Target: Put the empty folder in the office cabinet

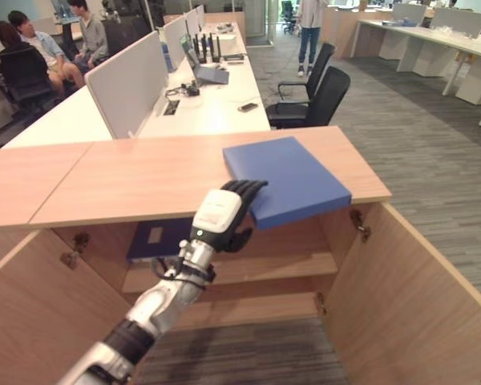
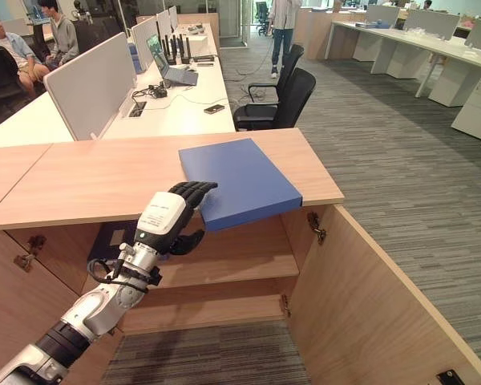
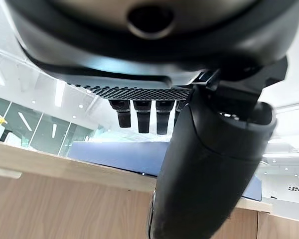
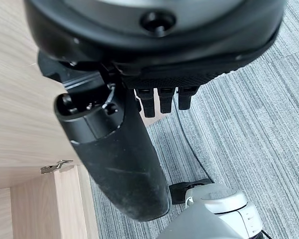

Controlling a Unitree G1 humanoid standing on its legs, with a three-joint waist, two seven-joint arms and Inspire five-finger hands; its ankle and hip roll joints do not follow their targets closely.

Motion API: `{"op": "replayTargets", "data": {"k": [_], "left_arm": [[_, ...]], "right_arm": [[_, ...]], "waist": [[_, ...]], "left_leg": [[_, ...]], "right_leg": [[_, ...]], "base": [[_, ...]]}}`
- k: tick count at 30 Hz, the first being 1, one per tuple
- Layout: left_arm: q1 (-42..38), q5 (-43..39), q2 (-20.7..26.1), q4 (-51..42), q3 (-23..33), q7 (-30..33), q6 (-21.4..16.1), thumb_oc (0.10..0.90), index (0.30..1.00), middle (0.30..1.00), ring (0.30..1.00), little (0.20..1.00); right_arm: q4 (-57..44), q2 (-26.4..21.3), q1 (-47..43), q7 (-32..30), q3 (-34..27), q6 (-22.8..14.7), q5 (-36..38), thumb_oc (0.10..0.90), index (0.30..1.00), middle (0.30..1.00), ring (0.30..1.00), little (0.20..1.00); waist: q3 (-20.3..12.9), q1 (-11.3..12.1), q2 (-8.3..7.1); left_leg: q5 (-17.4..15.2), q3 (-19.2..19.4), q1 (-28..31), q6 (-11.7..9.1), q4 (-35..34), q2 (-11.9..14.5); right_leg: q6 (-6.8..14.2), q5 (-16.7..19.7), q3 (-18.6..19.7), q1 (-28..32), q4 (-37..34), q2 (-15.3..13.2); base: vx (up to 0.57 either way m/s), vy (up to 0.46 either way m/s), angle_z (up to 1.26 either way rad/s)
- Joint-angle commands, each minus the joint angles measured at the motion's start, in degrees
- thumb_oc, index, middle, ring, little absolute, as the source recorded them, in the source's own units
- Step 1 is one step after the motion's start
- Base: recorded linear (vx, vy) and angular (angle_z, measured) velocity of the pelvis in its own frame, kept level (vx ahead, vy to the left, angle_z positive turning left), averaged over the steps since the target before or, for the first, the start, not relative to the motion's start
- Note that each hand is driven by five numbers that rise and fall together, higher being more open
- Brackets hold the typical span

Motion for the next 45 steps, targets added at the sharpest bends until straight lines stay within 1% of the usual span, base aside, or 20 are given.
{"op": "replayTargets", "data": {"k": [1,8,22,36,37,38,39,40,45], "left_arm": [[-12.0,0.8,-1.1,-1.0,3.1,5.6,-0.5,0.8,0.9,0.9,0.9,0.9],[-12.4,1.2,-0.8,-2.3,3.0,5.7,-0.7,0.8,0.9,0.9,0.9,0.9],[-14.4,3.1,-0.5,3.4,-1.2,3.9,-0.1,0.8,0.9,0.9,0.9,0.9],[-19.4,3.1,-2.7,6.6,-4.6,3.9,0.5,0.8,0.9,0.9,0.9,0.9],[-19.8,3.2,-2.8,7.0,-5.0,3.8,0.6,0.778,0.867,0.867,0.867,0.867],[-20.0,3.2,-2.9,7.4,-5.2,3.8,0.6,0.624,0.636,0.636,0.636,0.636],[-20.0,3.2,-3.0,7.5,-5.2,3.8,0.6,0.588,0.582,0.582,0.582,0.582],[-20.0,3.1,-3.2,7.9,-5.2,3.8,0.8,0.402,0.302,0.302,0.302,0.302],[-19.1,2.3,-3.6,8.1,-4.7,3.8,0.7,0.4,0.3,0.3,0.3,0.3]], "right_arm": [[3.2,-0.8,-4.2,-1.7,2.2,-1.6,-0.8,0.8,0.9,0.9,0.9,0.9],[3.4,-0.7,-4.1,-1.8,2.4,-1.5,-1.2,0.8,0.9,0.9,0.9,0.9],[3.4,-1.2,-4.1,-1.6,2.3,-1.5,-0.9,0.8,0.9,0.9,0.9,0.9],[3.7,-1.4,-4.5,-1.7,2.7,-1.5,-0.4,0.8,0.9,0.9,0.9,0.9],[3.7,-1.4,-4.5,-1.7,2.8,-1.5,-0.4,0.8,0.9,0.9,0.9,0.9],[3.8,-1.4,-4.4,-1.7,2.7,-1.4,-0.3,0.8,0.9,0.9,0.9,0.9],[3.8,-1.4,-4.4,-1.7,2.7,-1.4,-0.3,0.8,0.9,0.9,0.9,0.9],[3.8,-1.4,-4.4,-1.8,2.6,-1.4,-0.3,0.8,0.9,0.9,0.9,0.9],[4.2,-1.4,-4.2,-1.9,2.3,-1.3,-0.3,0.8,0.9,0.9,0.9,0.9]], "waist": [[-1.5,-1.3,-1.91],[-1.6,-1.3,-1.85],[-1.7,-1.9,-1.77],[-1.9,-2.8,-1.58],[-1.9,-2.9,-1.58],[-1.9,-3.0,-1.6],[-1.9,-3.0,-1.6],[-1.9,-3.1,-1.6],[-1.9,-3.1,-1.62]], "left_leg": [[-5.5,-0.9,1.1,-2.8,-0.1,0.9],[-5.5,-0.9,1.3,-2.7,-0.1,0.8],[-5.8,-0.5,1.4,-2.7,-0.1,0.8],[-5.9,-0.1,1.8,-2.6,-0.1,0.7],[-6.0,0.0,1.9,-2.5,-0.1,0.7],[-6.0,0.1,1.9,-2.5,-0.1,0.8],[-6.0,0.1,1.9,-2.5,-0.1,0.8],[-6.0,0.2,1.9,-2.5,-0.1,0.8],[-6.0,0.3,2.1,-2.5,-0.1,0.7]], "right_leg": [[5.3,-3.7,-2.4,2.4,0.4,-2.6],[5.3,-3.7,-2.4,2.4,0.4,-2.7],[5.5,-3.8,-2.1,2.4,0.4,-2.6],[5.6,-3.9,-1.8,2.4,0.4,-2.5],[5.6,-3.9,-1.8,2.4,0.4,-2.5],[5.6,-3.9,-1.7,2.4,0.4,-2.5],[5.6,-3.9,-1.7,2.4,0.4,-2.5],[5.6,-3.9,-1.7,2.4,0.4,-2.5],[5.6,-3.8,-1.5,2.4,0.4,-2.5]], "base": [[0.0,0.0,0.0],[0.0,0.0,0.0],[0.0,0.0,0.0],[0.0,0.001,-0.01],[0.0,0.0,0.0],[0.0,0.0,0.0],[0.0,0.0,0.0],[0.01,-0.001,-0.03],[0.0,-0.001,-0.02]]}}
